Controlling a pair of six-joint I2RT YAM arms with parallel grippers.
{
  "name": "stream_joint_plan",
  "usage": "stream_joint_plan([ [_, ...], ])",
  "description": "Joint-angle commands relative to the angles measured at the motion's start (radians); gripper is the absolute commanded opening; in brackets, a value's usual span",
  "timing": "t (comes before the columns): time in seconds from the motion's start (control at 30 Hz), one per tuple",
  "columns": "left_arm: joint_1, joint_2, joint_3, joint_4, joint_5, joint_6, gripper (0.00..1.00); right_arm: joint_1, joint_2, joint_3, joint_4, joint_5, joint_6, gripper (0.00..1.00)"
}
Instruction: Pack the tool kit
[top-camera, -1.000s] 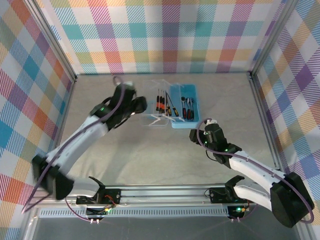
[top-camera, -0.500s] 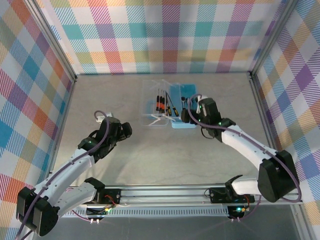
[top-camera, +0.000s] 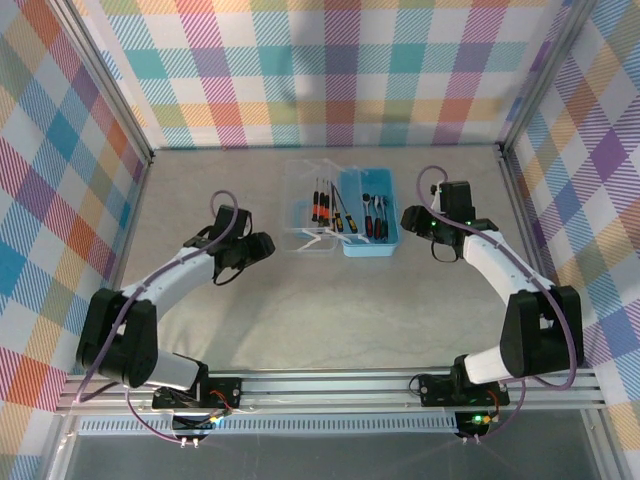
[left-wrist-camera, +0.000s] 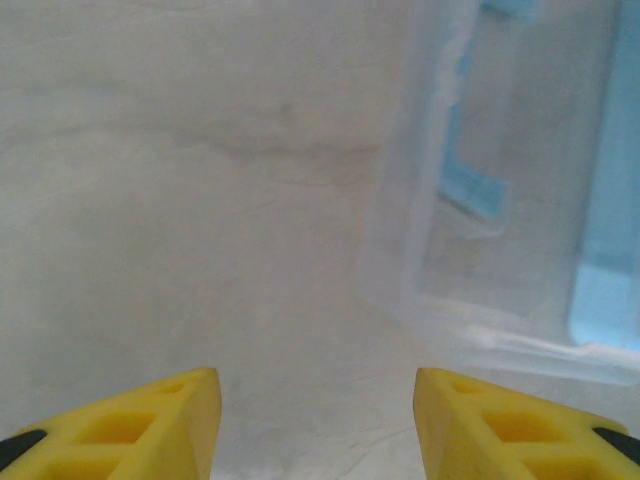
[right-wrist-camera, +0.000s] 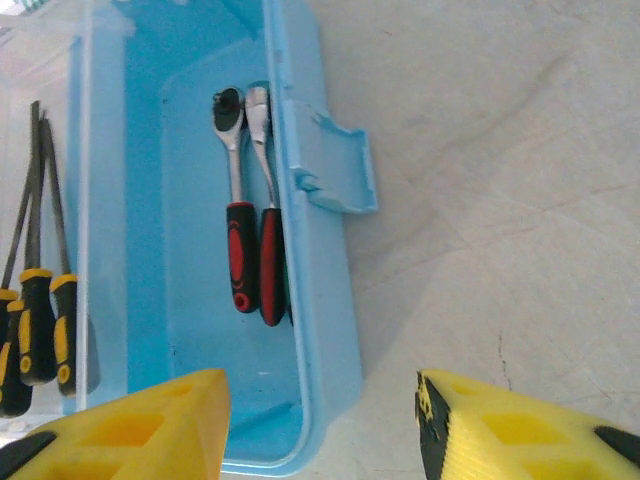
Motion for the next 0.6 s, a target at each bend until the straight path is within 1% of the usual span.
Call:
stream_joint_plan([
  [0.0, 0.010, 0.047, 0.061, 0.061, 0.055, 0.035, 0.53, -0.001, 0.004, 0.001, -0.013, -0.073, 0.022, 0.52],
  [0.1, 0.012, 0.103, 0.095, 0.073, 0.072, 0.050, 0.51, -0.015, 0.021, 0.001, -0.001, -0.088, 0.030, 0.52],
  [0.13, 0.013, 0.118, 0.103, 0.083, 0.090, 0.052, 0.49, -0.020, 0.031, 0.004, 0.001, -0.099, 0.033, 0.50],
  [0.2, 0.012, 0.151, 0.125, 0.072, 0.083, 0.055, 0.43, -0.040, 0.056, 0.027, -0.002, -0.115, 0.048, 0.45],
  [0.27, 0.012, 0.197, 0.171, 0.015, 0.069, 0.070, 0.37, -0.061, 0.087, 0.065, -0.018, -0.145, 0.058, 0.41],
  [0.33, 0.012, 0.219, 0.184, 0.000, 0.066, 0.082, 0.31, -0.073, 0.101, 0.087, -0.027, -0.166, 0.059, 0.39],
  [0.4, 0.012, 0.229, 0.186, 0.010, 0.075, 0.085, 0.31, -0.080, 0.105, 0.094, -0.025, -0.178, 0.061, 0.39],
  [0.57, 0.012, 0.287, 0.201, 0.046, 0.141, 0.096, 0.33, -0.087, 0.125, 0.090, -0.013, -0.192, 0.068, 0.40],
])
